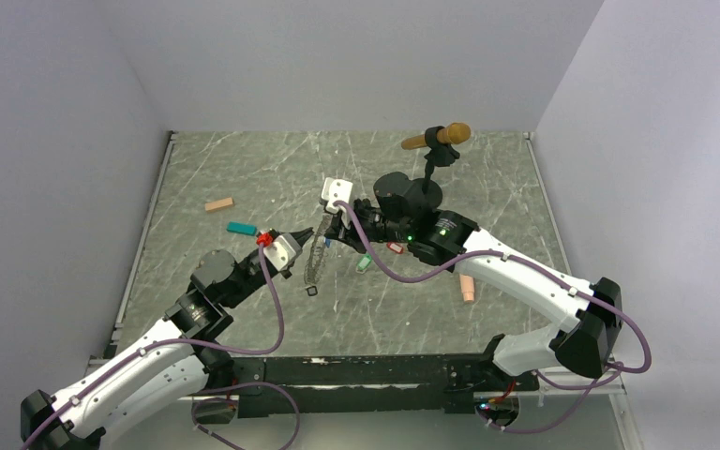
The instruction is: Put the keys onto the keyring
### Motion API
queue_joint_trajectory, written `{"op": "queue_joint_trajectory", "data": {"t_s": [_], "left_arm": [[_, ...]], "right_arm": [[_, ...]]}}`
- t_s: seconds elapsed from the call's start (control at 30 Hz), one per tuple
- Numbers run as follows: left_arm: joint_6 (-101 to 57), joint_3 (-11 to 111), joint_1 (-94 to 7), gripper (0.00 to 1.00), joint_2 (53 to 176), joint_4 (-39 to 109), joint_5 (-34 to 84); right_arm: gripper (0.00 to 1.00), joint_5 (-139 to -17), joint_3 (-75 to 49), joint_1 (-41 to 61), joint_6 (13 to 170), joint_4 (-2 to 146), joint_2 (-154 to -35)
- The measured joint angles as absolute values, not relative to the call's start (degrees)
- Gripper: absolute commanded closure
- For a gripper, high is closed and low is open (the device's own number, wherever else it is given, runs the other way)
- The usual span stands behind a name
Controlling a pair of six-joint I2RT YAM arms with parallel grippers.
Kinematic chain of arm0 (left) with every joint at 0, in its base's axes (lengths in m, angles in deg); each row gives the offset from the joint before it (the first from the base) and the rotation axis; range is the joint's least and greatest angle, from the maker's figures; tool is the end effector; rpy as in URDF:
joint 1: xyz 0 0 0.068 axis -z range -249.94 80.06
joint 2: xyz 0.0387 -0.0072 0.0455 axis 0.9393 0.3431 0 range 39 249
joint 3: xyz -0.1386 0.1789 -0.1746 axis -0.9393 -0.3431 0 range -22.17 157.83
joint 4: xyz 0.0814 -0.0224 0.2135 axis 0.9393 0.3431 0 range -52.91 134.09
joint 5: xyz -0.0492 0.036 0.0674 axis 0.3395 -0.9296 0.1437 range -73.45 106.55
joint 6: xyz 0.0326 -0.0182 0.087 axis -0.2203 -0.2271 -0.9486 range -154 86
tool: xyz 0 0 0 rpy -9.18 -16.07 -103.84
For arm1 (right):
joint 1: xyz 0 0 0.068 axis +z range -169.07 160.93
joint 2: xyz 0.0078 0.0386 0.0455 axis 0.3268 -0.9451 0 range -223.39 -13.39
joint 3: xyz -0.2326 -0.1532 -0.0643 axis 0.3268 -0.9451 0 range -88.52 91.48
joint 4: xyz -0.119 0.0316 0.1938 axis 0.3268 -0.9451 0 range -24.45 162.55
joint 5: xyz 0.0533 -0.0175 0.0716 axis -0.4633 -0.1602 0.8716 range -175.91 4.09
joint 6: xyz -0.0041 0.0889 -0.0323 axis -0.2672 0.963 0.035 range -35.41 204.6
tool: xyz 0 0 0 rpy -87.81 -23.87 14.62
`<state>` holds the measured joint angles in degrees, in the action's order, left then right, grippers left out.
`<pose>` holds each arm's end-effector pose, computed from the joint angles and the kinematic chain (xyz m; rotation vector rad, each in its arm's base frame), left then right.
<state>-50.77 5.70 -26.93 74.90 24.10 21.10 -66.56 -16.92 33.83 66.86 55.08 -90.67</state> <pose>0.1204 -0.1216 0.3200 0.8026 1.2662 -0.4287 0.1685 0.2697 0.3621 -1.3476 1.5105 0.7280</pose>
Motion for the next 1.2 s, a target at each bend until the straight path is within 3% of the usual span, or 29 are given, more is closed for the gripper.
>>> {"op": "queue_joint_trajectory", "data": {"t_s": [1.2], "left_arm": [[-50.77,5.7,-26.93,1.0,74.9,24.1,20.56]], "right_arm": [[1.0,-66.49,-16.92,33.83,67.62,55.16,-90.67]]}}
